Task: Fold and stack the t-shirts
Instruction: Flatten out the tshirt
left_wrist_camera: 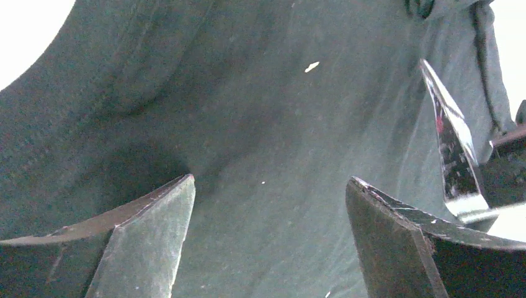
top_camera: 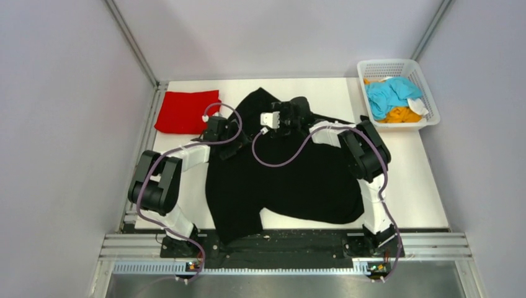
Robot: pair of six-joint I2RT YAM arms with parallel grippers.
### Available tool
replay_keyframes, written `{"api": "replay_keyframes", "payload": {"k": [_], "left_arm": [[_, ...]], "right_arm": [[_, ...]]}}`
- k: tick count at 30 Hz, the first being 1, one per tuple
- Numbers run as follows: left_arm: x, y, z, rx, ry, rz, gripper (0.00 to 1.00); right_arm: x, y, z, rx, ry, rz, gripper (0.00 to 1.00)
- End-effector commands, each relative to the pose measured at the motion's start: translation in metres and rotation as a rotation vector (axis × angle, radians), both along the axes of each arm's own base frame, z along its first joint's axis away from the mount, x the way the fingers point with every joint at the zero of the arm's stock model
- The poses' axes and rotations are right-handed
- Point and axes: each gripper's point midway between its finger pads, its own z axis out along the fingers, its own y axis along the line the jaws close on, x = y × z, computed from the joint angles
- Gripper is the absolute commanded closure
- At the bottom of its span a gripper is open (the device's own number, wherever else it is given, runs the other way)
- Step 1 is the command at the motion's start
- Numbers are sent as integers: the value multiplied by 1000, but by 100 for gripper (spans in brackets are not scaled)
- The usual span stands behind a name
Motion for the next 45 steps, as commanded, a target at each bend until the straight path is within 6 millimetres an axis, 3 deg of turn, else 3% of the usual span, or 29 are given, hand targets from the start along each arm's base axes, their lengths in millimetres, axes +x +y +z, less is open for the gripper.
{"api": "replay_keyframes", "payload": {"k": [1,4,8,15,20,23,27,30,33,37,38,39,42,43,45], "left_arm": [[-23,7,-22,13,81,29,5],[-34,15,-28,51,116,34,5],[-50,23,-37,81,152,45,4],[-58,27,-45,97,188,45,5],[-62,33,-47,129,209,60,5],[-64,36,-48,143,216,65,5],[-67,38,-48,148,225,64,5],[-68,37,-47,146,225,61,5],[-68,35,-44,135,217,51,5],[-66,33,-40,128,206,44,5],[-65,33,-40,124,204,43,5],[-65,31,-39,120,201,38,5],[-65,30,-37,112,195,33,5],[-65,30,-36,109,192,33,5],[-63,28,-32,100,180,34,5]], "right_arm": [[20,16,8,-49,-131,101,19],[33,16,-1,-77,-171,79,28],[46,14,-19,-122,-179,72,33],[62,25,-21,-56,-201,70,62],[68,32,-16,33,-155,75,100],[74,33,-5,150,-42,47,100],[109,23,19,383,133,-148,100],[132,10,19,600,370,-299,100],[146,-4,5,779,609,-403,100],[162,-31,12,1005,783,-541,100],[164,-37,14,1036,805,-559,97],[165,-39,17,1057,827,-573,84],[163,-41,31,1066,836,-577,14],[162,-42,37,1070,835,-588,3],[164,-50,47,1108,850,-683,1]]}}
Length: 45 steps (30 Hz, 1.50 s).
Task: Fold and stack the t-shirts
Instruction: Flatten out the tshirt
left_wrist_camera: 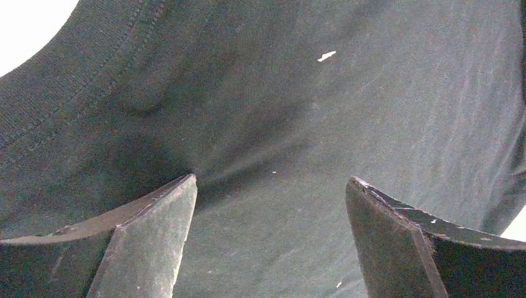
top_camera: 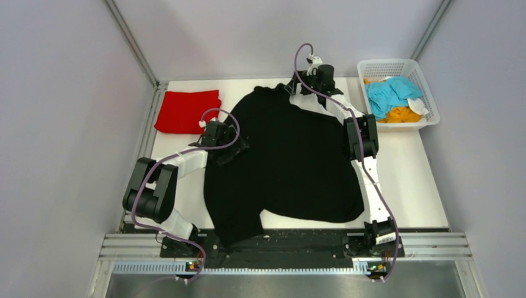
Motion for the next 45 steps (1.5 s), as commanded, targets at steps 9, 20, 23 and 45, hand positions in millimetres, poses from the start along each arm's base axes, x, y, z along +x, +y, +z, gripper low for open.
{"api": "replay_keyframes", "payload": {"k": [9,20,23,45], "left_arm": [[-36,12,-12,47,94,-20,4],[-40,9,-11,38,91,-37,4],[-50,8,-15,30,110,-40,4],[-73,5,70,8,-109,-108,3]], "right_arm": [[-41,40,68,-203,-175,93,1],[-71,88,35,-532,-413,166,1],[-43,94,36,-511,-417,90,1],[-1,50,170,-357,-568,-360,1]]}}
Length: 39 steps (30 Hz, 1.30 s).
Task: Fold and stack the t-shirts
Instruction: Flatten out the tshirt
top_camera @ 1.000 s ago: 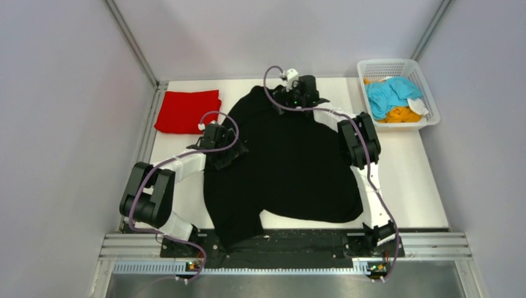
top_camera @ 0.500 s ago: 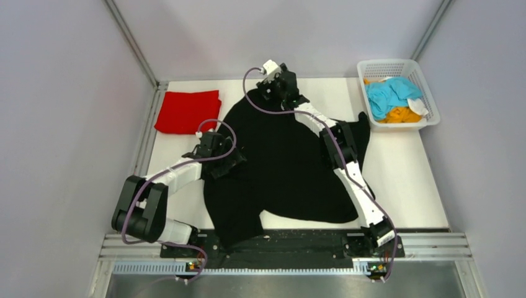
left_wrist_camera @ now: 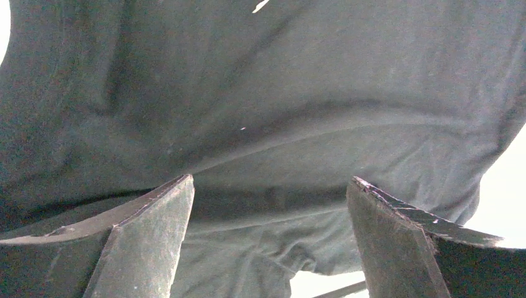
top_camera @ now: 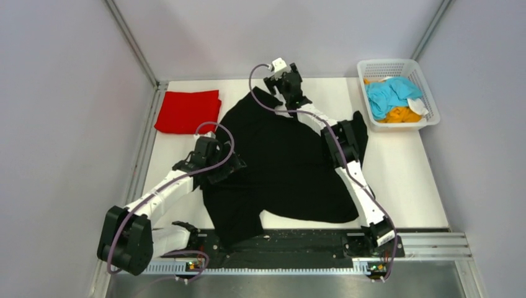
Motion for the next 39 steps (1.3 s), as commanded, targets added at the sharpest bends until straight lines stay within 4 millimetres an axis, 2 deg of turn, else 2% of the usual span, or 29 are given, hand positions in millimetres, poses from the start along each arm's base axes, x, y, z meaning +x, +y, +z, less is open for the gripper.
{"api": "replay_keyframes", "payload": {"k": [1,3,5,8,10,12,14,18,20,22,29,32,35,39], "left_arm": [[33,-5,52,0,-183,-6,1],[52,-9,69,-8,-268,-7,1],[71,-17,82,-15,-328,-31,1],[95,-30,89,-18,-328,-72,1],[110,-41,88,-25,-308,-100,1],[124,-56,81,-53,-299,-154,1],[138,-68,69,-68,-279,-191,1],[169,-84,49,-74,-250,-222,1],[177,-87,31,-64,-203,-228,2],[184,-81,14,-32,-173,-193,2],[202,-33,-34,-91,-69,-67,2],[205,-14,-42,-129,-41,-33,3],[212,18,-49,-98,-22,51,3],[221,52,-51,-69,-2,136,3]], "right_arm": [[-34,-14,136,213,-30,-85,1],[-69,-37,140,273,107,-152,1],[-110,-57,128,281,243,-155,1],[-174,-86,104,420,414,-138,1],[-211,-107,82,527,538,-117,1],[-234,-137,66,642,604,-202,1],[-255,-153,46,614,658,-235,1],[-282,-164,17,551,757,-289,2],[-285,-168,0,532,781,-320,2],[-282,-168,-14,508,807,-328,2],[-254,-162,-60,447,894,-367,4],[-239,-155,-74,448,914,-367,3],[-222,-139,-83,461,921,-341,4],[-194,-115,-77,470,875,-294,3]]}}
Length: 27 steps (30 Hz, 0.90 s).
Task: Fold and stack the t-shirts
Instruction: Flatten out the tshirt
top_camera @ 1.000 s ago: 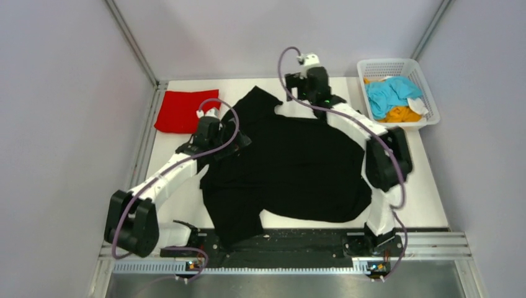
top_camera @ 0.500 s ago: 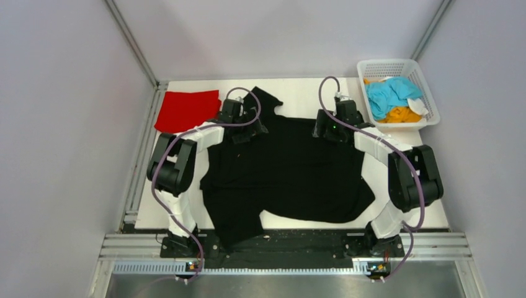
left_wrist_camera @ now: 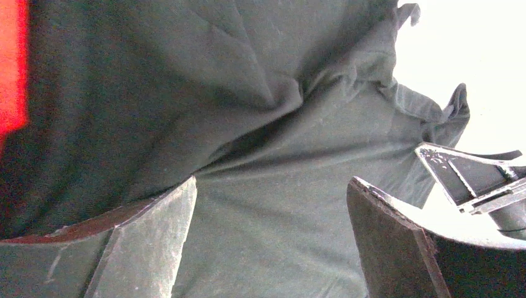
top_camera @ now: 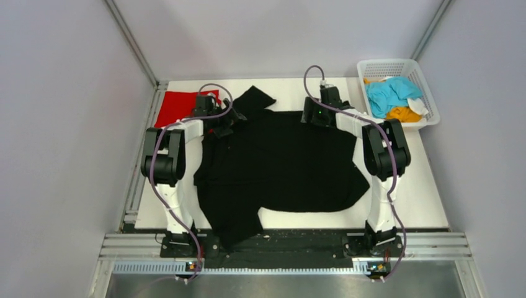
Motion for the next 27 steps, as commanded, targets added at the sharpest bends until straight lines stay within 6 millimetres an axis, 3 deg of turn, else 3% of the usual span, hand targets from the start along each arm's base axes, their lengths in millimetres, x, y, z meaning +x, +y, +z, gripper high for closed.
{"api": "replay_keyframes", "payload": {"k": [1,3,6,10,13,14,22,24,27], "left_arm": [[6,62,-37,123,105,157,3],[14,70,-35,127,102,178,3],[23,75,-29,132,98,191,3],[26,70,-21,115,73,168,3],[23,64,-16,91,59,146,3],[23,62,-13,84,47,139,3],[12,42,25,102,-25,84,2],[5,32,36,104,-48,58,2],[-9,15,44,115,-66,21,2]], "right_arm": [[23,32,-7,30,-21,45,3],[45,39,8,46,-71,34,3],[63,34,24,25,-120,-19,3],[55,11,62,-54,-191,-53,3],[22,-15,86,-80,-197,-101,3],[5,-24,85,-90,-178,-124,3],[-142,-109,53,-244,34,-392,5],[-168,-125,41,-261,74,-437,7],[-188,-135,28,-240,117,-476,10]]}}
